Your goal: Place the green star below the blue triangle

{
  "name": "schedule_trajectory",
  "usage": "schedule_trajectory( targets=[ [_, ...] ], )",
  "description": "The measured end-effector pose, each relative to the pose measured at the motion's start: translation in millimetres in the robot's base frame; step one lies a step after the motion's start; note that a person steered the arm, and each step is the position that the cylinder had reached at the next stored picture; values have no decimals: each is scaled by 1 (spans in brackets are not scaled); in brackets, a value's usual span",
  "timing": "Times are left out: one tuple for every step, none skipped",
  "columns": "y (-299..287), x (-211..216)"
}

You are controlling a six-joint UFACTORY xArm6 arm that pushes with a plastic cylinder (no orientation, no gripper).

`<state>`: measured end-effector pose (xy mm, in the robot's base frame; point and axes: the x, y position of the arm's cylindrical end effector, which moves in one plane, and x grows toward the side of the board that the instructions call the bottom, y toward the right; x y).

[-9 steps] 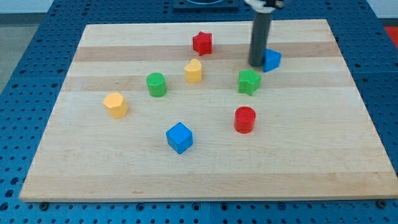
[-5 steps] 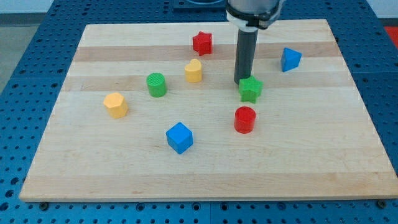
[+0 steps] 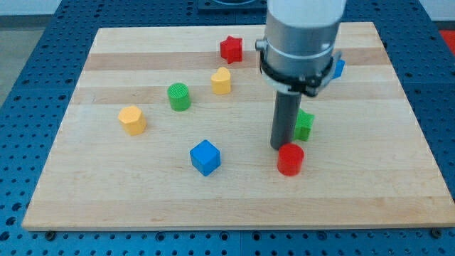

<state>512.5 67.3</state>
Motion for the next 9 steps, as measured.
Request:
schedule_trajectory(
  targets=[
    [16, 7],
    [14, -3],
    [14, -22],
    [14, -42],
    [23, -57],
    [62, -56],
    [85, -52],
    [85, -64],
    [82, -55]
  ],
)
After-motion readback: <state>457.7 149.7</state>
